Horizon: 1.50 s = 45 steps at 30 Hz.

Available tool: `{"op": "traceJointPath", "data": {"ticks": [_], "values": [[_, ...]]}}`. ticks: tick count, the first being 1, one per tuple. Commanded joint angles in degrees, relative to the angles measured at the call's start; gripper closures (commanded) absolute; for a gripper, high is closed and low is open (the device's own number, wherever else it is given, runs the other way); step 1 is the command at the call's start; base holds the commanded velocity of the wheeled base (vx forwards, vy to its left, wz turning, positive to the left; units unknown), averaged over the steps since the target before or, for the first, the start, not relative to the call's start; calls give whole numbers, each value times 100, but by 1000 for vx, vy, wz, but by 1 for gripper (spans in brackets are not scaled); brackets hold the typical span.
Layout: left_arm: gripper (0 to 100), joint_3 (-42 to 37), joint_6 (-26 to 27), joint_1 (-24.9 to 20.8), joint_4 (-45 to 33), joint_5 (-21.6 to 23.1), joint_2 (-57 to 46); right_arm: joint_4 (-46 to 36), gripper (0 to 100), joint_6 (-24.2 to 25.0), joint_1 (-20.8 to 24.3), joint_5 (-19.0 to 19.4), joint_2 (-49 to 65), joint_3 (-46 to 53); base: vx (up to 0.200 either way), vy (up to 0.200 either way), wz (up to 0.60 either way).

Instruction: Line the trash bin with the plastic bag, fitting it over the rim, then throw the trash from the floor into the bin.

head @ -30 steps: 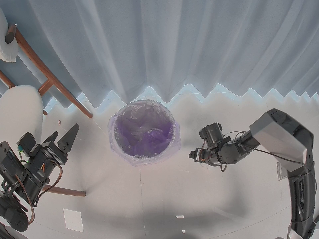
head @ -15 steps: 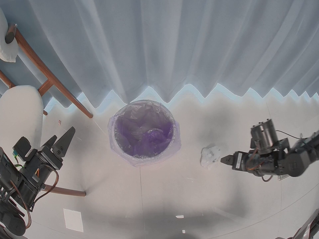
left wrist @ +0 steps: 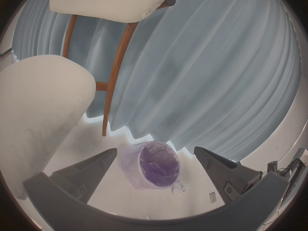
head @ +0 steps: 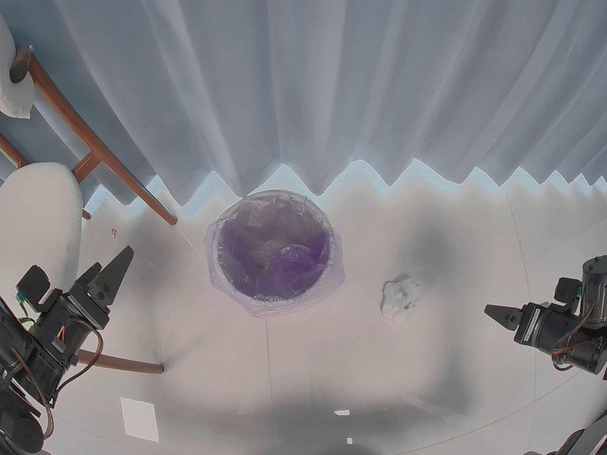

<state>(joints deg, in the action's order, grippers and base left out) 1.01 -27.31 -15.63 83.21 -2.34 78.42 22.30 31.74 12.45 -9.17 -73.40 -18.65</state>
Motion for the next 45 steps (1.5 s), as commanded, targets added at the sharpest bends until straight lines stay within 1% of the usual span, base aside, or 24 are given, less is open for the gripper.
{"op": "traceJointPath", "data": {"ticks": [1,2,5,10,11,12,14,15,17,19,22,23,24,27,29,30,33,37,40,45], "values": [[0,-101,226,42,-446,14,-161,811,0,-327,-243,126,-1432,-183,0,0,0],[0,-101,226,42,-455,14,-161,829,0,-327,-251,117,-1519,-218,0,0,0],[0,-101,173,60,-490,-12,-213,1075,0,-485,-427,108,-2592,-728,0,0,0],[0,-101,68,139,-763,-12,-187,1488,0,-968,-585,99,-3998,-1607,0,0,0],[0,-101,68,139,-763,-12,-187,1488,0,-968,-585,99,-3998,-1607,0,0,0],[0,-101,68,148,-868,-3,-178,1550,0,-1118,-638,99,-4516,-2081,0,0,0],[0,-101,41,148,-930,-3,-169,1541,0,-1214,-709,91,-4938,-2591,0,0,0],[0,-101,41,148,-930,-3,-169,1541,0,-1223,-709,91,-5000,-2661,0,0,0],[0,-101,-91,95,-938,-3,-187,1497,0,-1311,-788,47,-5527,-3320,0,0,0],[0,-101,-170,86,-938,-12,-196,1479,0,-1320,-832,29,-5694,-3523,0,0,0],[0,-101,-363,7,-938,-12,-266,1391,0,-1461,-955,-85,-6301,-4287,0,0,0],[0,-101,-363,7,-938,-12,-266,1391,0,-1461,-955,-85,-6301,-4287,0,0,0],[0,-101,-372,-63,-982,-12,-389,1128,0,-1557,-1007,-85,-6476,-4621,0,0,0],[0,-101,-416,-221,-1378,-21,-512,521,0,-1557,-1060,-103,-6687,-5149,0,0,0],[0,-101,-460,-230,-1501,-21,-530,240,0,-1566,-1069,-103,-6837,-5447,0,0,0],[0,-101,-460,-230,-1501,-21,-530,240,0,-1566,-1069,-103,-6837,-5447,0,0,0],[0,-101,-486,-230,-1510,-21,-521,-173,0,-1584,-1051,-103,-7127,-5966,0,0,0],[0,-101,-504,-248,-1519,-21,-521,-428,0,-1724,-1016,-68,-7417,-6265,0,0,0],[0,-101,-644,-248,-1545,-21,-547,-419,0,-1988,-1016,-6,-7654,-6397,0,0,0],[0,-101,-706,-230,-1554,-21,-635,-762,0,-2041,-1007,73,-7812,-6801,0,0,0]]}}
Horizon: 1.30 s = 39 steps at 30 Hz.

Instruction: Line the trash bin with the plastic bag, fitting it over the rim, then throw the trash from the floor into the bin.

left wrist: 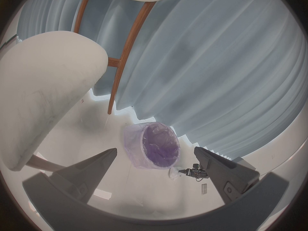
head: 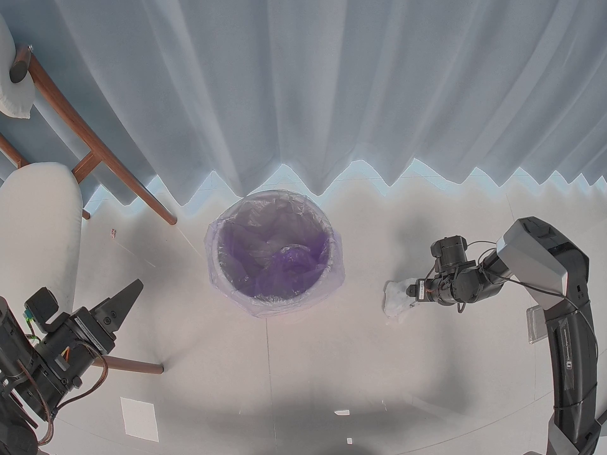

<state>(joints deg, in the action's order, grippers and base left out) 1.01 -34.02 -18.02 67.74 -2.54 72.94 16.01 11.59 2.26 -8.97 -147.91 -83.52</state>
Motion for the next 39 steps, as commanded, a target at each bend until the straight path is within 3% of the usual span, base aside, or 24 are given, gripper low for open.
{"op": "traceJointPath", "data": {"ticks": [1,2,3,13,24,31,35,39], "values": [[0,-101,-34,9,-7,-1,-78,-186,0,-34,29,62,-458,-464,0,0,0],[0,-101,-34,18,-7,-1,-78,-203,0,-52,38,62,-502,-552,0,0,0],[0,-101,-34,18,-7,-1,-78,-212,100,-52,38,62,-511,-560,0,0,0],[0,-101,-25,97,-7,-19,-69,-247,100,-201,108,27,-643,-886,0,0,0],[0,-101,54,97,-7,-28,-95,-80,100,-201,126,212,1765,-1061,0,0,0],[0,-101,300,79,-7,-142,-227,-71,100,-228,1066,335,2750,-1852,0,0,0],[0,-101,326,105,2,-195,-306,-89,100,-245,1884,361,2820,-2503,0,0,0],[0,-101,353,105,-16,-212,-526,-124,100,-377,2376,352,2847,-2635,0,0,0]]}}
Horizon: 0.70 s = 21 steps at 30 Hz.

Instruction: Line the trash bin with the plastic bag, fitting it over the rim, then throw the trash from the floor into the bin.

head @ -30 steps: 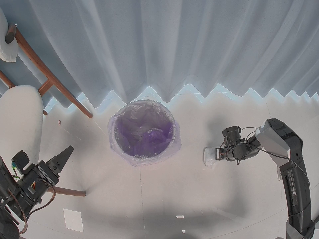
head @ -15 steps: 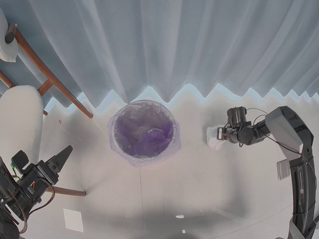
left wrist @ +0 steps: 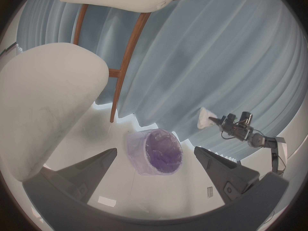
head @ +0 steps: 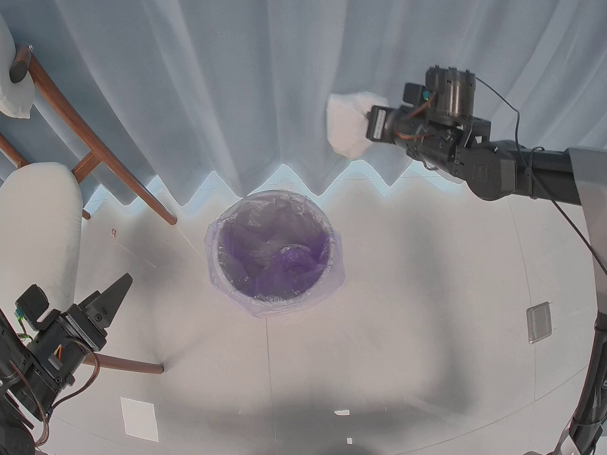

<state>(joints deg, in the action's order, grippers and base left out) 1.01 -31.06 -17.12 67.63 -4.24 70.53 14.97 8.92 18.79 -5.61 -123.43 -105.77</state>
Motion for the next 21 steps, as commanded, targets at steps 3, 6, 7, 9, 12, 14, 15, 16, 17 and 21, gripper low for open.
{"op": "traceJointPath", "data": {"ticks": [3,6,7,9,12,14,15,16,17,21], "values": [[0,-101,56,50,4,-50,-418,41,100,-207,987,-37,372,-76,0,0,0],[0,-101,74,182,4,-42,-576,437,100,-242,1215,-116,346,671,0,0,0],[0,-101,74,209,4,-42,-602,665,100,-251,1259,-116,311,926,0,0,0],[0,-101,65,261,-5,-50,-673,1210,100,-286,1321,-125,205,1550,0,0,0],[0,-101,65,323,-5,-50,-734,1896,100,-303,1321,-134,-50,2227,0,0,0],[0,-101,65,358,-5,-50,-761,2704,100,-383,1338,-265,-410,2455,0,0,0],[0,-101,65,376,-5,-50,-778,2906,100,-418,1365,-353,-507,2464,0,0,0],[0,-101,65,393,-5,-50,-787,3082,100,-462,1426,-406,-577,2491,0,0,0],[0,-101,65,411,-5,-50,-787,3196,100,-479,1514,-424,-647,2535,0,0,0],[0,-101,65,464,-5,-50,-787,3319,100,-488,1567,-441,-876,2631,0,0,0]]}}
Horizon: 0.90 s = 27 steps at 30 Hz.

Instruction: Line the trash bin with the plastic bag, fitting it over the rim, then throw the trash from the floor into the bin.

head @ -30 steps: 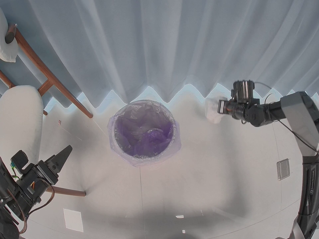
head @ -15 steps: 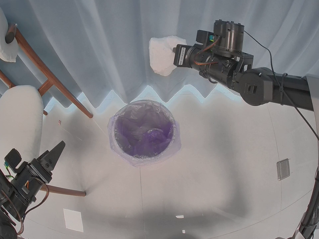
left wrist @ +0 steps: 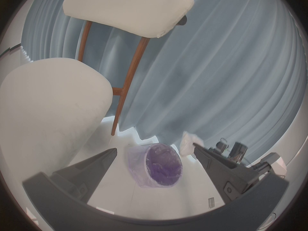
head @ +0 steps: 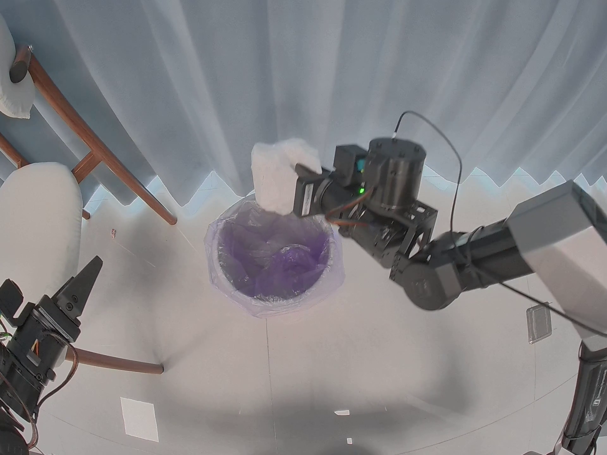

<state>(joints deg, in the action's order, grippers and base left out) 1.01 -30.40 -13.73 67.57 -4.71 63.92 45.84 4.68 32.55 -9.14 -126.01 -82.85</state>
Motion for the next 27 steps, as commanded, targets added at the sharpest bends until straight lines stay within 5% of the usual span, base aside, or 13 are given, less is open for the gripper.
{"op": "traceJointPath", "data": {"ticks": [1,17,18,27], "values": [[0,-101,-1,133,2,-4,-134,268,100,-73,190,-96,-652,322,0,0,0],[0,-101,-1,406,-341,-206,-406,725,100,-134,59,-88,-1110,331,0,0,0],[0,-101,-1,406,-332,-206,-415,743,0,-134,59,-88,-1110,339,0,0,0],[0,-101,-9,696,-385,-189,-573,1076,0,-125,111,-211,-327,480,0,0,0]]}}
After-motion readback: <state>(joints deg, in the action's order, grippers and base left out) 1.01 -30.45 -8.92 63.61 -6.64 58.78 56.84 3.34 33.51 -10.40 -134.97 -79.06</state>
